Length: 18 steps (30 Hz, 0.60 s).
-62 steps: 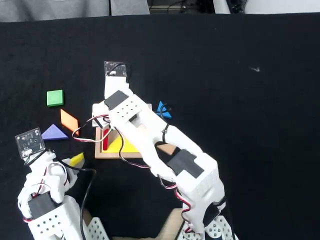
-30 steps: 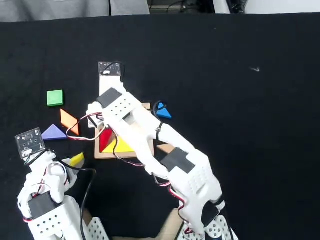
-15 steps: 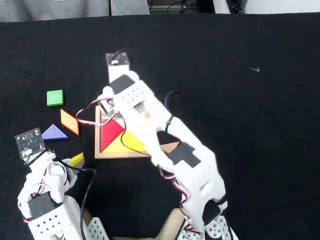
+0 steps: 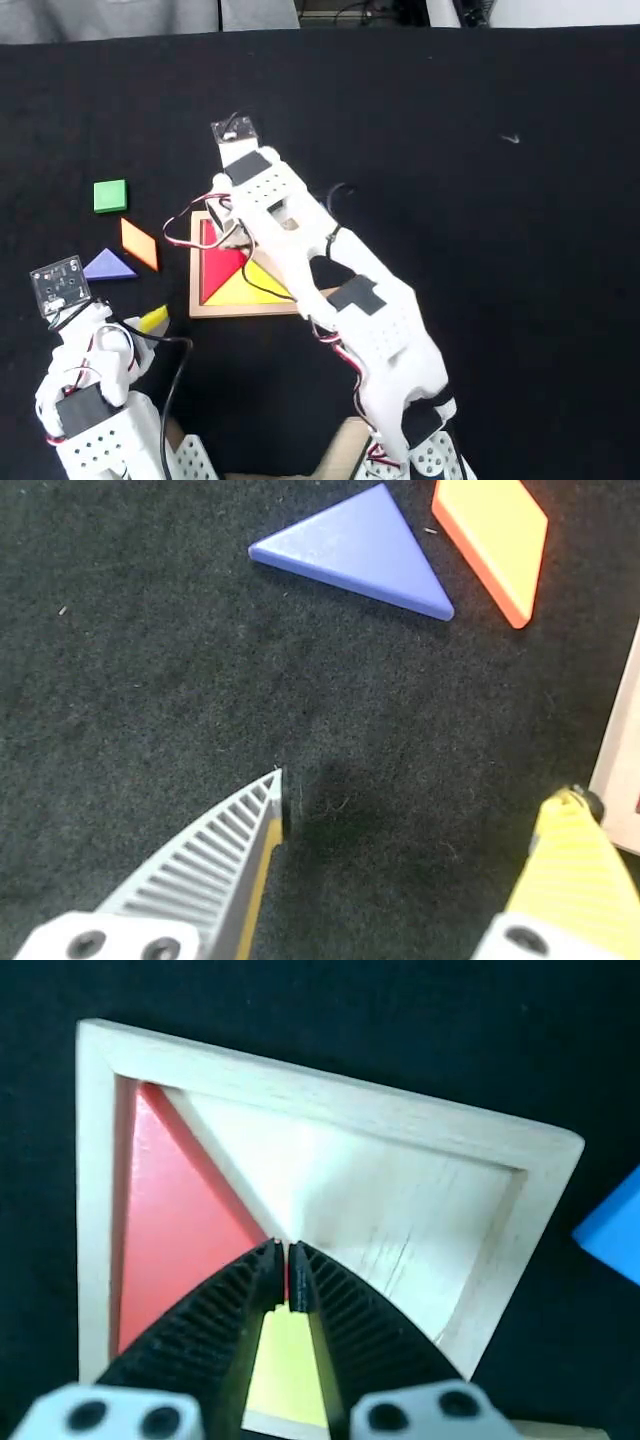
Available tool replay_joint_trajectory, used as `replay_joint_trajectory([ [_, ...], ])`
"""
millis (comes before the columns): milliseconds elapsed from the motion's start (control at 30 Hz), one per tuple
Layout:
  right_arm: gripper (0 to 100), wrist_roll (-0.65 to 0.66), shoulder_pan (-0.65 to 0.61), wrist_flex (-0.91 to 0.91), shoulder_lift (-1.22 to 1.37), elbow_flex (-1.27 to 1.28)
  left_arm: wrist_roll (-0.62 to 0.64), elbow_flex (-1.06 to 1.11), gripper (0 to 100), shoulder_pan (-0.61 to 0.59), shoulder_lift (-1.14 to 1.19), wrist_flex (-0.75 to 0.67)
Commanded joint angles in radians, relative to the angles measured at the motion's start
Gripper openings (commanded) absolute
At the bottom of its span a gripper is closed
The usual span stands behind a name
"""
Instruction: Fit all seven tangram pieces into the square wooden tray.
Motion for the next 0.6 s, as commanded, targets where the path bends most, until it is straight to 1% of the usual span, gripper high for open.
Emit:
replay_joint_trajectory([
  [0,1.1,0.012,0.008,-0.009,-0.012,-0.013,-0.006,0.021,39,-0.01,-0.008,0.008],
  [233,1.1,0.012,-0.068,0.003,-0.016,-0.015,-0.006,0.021,39,-0.01,-0.008,0.008],
  [367,1.1,0.012,-0.075,0.043,-0.015,-0.059,-0.006,0.021,39,-0.01,-0.008,0.008],
  [567,1.1,0.012,0.012,0.141,-0.01,-0.143,-0.006,0.021,39,-0.01,-0.008,0.008],
])
